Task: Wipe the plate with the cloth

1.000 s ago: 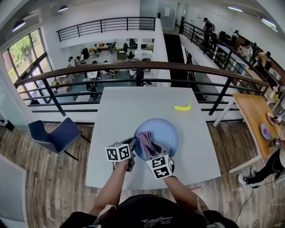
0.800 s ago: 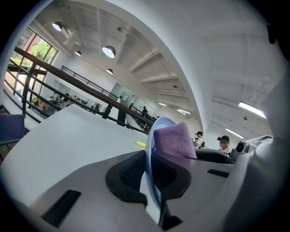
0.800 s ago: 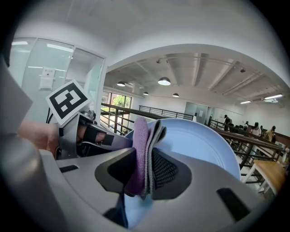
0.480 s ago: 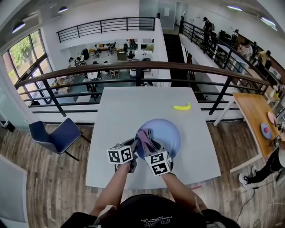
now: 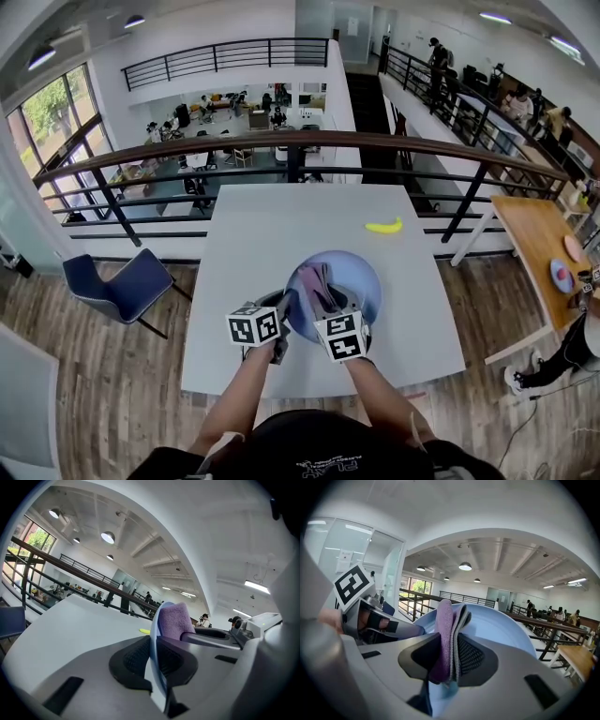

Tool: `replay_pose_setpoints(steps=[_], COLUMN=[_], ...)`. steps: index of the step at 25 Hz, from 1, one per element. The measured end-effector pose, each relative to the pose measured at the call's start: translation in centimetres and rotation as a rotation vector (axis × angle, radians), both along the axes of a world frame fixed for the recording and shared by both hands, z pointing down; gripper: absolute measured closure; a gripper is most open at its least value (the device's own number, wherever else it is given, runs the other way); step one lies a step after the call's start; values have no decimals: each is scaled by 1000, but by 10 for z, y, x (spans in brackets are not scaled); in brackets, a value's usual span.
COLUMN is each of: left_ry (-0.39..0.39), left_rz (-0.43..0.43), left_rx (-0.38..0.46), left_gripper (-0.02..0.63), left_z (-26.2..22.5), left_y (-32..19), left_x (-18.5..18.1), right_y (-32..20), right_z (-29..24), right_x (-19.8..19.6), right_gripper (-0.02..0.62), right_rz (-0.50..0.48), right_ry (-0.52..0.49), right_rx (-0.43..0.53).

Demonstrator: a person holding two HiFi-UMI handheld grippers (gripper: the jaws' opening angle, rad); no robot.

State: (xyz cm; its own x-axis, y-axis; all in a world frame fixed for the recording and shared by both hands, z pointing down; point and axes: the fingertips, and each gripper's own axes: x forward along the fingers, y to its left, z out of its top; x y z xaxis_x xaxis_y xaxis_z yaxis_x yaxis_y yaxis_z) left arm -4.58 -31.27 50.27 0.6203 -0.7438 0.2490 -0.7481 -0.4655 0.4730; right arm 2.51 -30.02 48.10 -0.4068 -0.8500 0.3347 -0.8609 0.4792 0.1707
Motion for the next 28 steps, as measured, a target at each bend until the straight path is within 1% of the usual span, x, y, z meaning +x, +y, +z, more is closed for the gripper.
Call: replay_pose_setpoints(steps=[6,12,20,28], left_ry=[1,-5,15,30], left_rz=[6,5,-32,-60], left_rx=[-1,9,-2,-3], left_gripper=[578,578,577,577], left_z=[-1,1,7,7], left_y=[5,7,5,3], left_x=[3,0,-9,-19], right_y=[-3,-3,-9,0], right_z=[-3,-3,9,21], right_x=[23,36,74,94], right_gripper=[489,489,489,489], right_rz=[66,131,217,268], right_ry=[-9,-24,-25,-25], right_rx=[12,-6,-21,-49])
